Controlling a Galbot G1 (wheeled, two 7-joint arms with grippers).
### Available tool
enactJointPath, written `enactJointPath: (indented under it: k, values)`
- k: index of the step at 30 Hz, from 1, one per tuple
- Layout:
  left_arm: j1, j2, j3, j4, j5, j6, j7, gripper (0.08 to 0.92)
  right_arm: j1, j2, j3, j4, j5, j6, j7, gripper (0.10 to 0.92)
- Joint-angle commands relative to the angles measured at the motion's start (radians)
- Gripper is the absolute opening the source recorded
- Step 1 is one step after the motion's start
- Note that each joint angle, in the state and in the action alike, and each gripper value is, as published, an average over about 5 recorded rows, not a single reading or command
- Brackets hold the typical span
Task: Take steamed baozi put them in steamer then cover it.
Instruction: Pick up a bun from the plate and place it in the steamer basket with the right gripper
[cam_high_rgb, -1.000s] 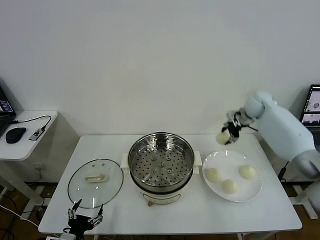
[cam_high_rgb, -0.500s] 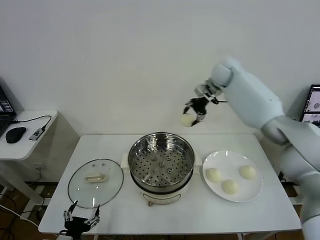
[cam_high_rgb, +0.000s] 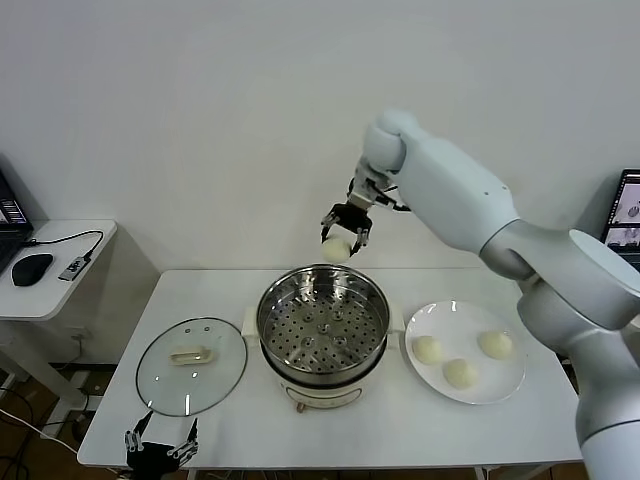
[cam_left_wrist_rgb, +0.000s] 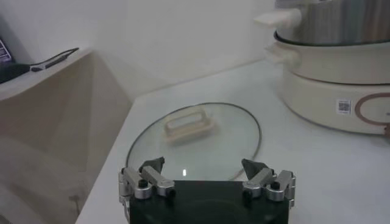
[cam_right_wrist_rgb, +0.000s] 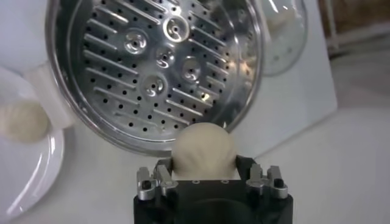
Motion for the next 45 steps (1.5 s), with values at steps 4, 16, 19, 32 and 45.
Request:
enactJointPath:
  k: [4,16,19,32,45]
  values:
    - [0.014,-0.003,0.001,-0.006,-0.011,0.001,0.002,0.823,-0.042,0.034,-0.047,0.083,-0.065,0.082,0.011,0.636]
    - [0.017,-0.004,0.002,-0.021,-0.026,0.006,0.012,0.823,-0.112,0.094,0.0,-0.012,-0.196,0.082,0.027,0.637]
    - [0.015,-0.007,0.004,-0.022,-0.025,0.007,0.013,0.823,-0.13,0.105,0.012,-0.024,-0.223,0.082,0.028,0.636]
    - [0.012,-0.01,0.008,-0.014,-0.022,0.008,0.014,0.823,-0.172,0.125,0.031,-0.067,-0.244,0.081,0.028,0.636]
    - [0.005,-0.007,0.013,-0.003,-0.02,0.008,0.016,0.823,-0.187,0.132,0.053,-0.104,-0.247,0.08,0.034,0.711]
